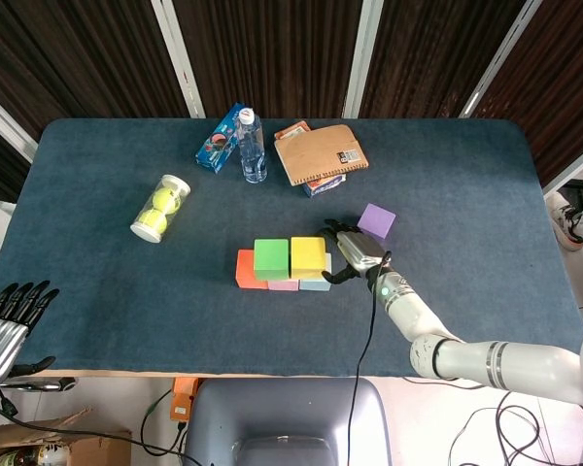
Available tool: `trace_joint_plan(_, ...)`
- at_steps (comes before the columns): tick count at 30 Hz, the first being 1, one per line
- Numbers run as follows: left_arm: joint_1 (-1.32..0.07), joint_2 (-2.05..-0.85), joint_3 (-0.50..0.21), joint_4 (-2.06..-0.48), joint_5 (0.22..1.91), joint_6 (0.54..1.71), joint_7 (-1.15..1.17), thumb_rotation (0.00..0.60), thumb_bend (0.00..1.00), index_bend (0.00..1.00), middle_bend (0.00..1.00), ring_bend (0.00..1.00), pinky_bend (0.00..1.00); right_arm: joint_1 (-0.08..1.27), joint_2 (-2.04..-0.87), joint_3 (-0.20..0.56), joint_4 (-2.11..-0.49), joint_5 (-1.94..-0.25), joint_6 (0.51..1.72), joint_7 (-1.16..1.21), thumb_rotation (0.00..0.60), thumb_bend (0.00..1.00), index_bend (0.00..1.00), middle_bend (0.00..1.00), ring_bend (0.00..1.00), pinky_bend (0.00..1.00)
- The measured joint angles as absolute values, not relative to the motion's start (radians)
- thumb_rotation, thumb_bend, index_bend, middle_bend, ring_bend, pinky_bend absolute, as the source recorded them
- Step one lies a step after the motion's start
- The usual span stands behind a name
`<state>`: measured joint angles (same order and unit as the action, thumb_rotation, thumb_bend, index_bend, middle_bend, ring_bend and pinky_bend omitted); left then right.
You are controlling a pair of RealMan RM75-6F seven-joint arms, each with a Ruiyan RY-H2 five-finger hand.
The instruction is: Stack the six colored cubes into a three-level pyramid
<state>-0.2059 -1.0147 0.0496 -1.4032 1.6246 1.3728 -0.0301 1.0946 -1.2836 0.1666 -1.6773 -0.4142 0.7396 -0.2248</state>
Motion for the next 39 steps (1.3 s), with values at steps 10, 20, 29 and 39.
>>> trace_joint_plan(10, -0.202, -1.013, 0.050, -1.402, 1.623, 1.377, -0.032, 0.507, 0.06, 0.08, 0.02, 0.00, 0.07, 1.064, -1.251, 0.178, -1.687, -0.454, 0.731, -0.182, 0.600, 0.28, 0.09, 0.00, 0.00, 0.00)
trace_joint_plan(20, -0.207, -1.014, 0.050, -1.399, 1.622, 1.367, -0.031, 0.506, 0.06, 0.08, 0.02, 0.00, 0.07, 0.936, -1.129, 0.151, -1.725, -0.621, 0.730, -0.102, 0.588, 0.29, 0.14, 0.00, 0.00, 0.00)
trace_joint_plan(29, -0.219, -1.015, 0.045, -1.429, 1.617, 1.348, 0.011, 0.506, 0.06, 0.08, 0.02, 0.00, 0.07, 0.895, -1.113, 0.137, -1.685, -0.747, 0.607, -0.019, 0.482, 0.54, 0.20, 0.00, 0.00, 0.00)
trace_joint_plan(39, -0.214, -1.011, 0.045, -1.424, 1.613, 1.354, -0.001, 0.506, 0.06, 0.07, 0.02, 0.00, 0.07, 0.931, -1.133, 0.143, -1.674, -0.738, 0.562, -0.009, 0.409, 0.62, 0.21, 0.00, 0.00, 0.00)
